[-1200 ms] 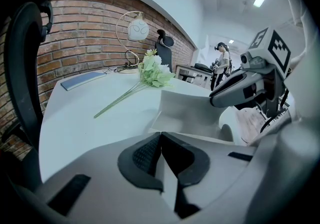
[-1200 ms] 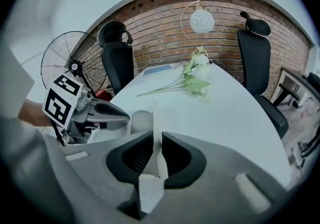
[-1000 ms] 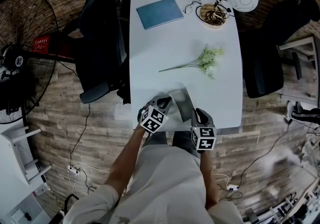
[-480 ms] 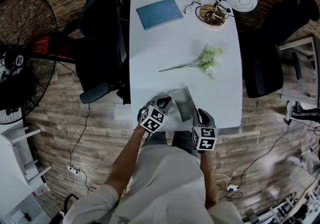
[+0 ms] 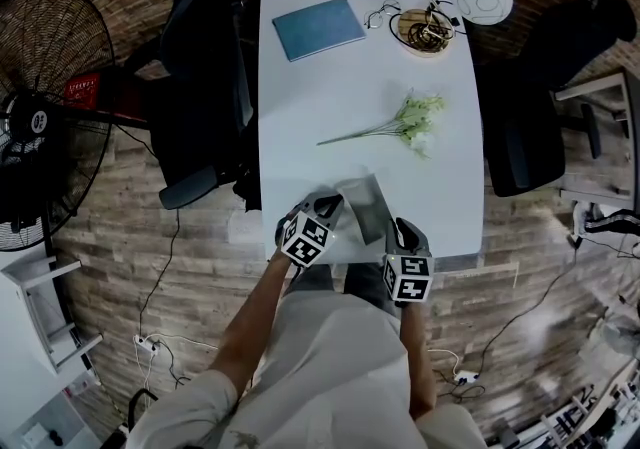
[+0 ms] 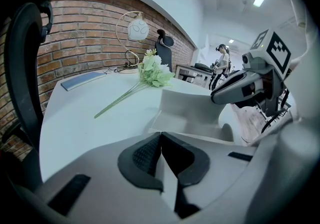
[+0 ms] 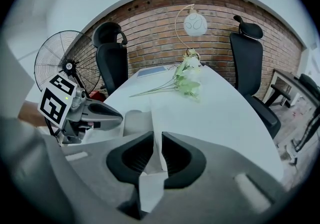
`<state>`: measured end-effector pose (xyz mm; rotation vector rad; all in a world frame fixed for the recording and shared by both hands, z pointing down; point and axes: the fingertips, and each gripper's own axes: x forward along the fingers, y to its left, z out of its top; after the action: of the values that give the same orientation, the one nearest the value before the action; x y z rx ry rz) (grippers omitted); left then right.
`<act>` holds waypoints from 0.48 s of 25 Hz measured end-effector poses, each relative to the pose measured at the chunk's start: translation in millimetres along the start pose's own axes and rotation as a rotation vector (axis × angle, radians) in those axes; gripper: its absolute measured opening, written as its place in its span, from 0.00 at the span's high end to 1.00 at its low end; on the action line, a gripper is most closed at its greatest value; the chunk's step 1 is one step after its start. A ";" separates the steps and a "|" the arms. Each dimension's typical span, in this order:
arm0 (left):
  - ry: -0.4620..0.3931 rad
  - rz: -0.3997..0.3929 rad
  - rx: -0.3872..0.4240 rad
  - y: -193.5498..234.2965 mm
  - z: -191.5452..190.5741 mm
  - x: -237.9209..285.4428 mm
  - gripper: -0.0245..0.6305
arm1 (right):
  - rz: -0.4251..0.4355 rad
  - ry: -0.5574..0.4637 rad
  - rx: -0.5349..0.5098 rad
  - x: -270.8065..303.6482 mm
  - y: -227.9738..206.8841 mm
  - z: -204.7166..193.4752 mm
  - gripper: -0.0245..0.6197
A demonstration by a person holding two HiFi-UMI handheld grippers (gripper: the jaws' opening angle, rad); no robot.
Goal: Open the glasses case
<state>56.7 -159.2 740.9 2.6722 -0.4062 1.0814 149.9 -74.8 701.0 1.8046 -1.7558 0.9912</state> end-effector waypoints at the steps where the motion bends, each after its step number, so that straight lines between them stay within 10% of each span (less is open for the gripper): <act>1: 0.000 0.000 0.000 0.2 -0.1 0.1 0.95 | -0.002 -0.001 -0.002 0.1 0.3 0.4 0.87; 12: -0.026 0.001 -0.021 1.1 3.7 -2.8 0.95 | -0.007 -0.045 -0.041 -3.9 6.9 11.4 0.87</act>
<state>56.8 -160.9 736.4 2.6704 -0.4212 1.0384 145.6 -81.3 689.6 1.8198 -1.7822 0.9125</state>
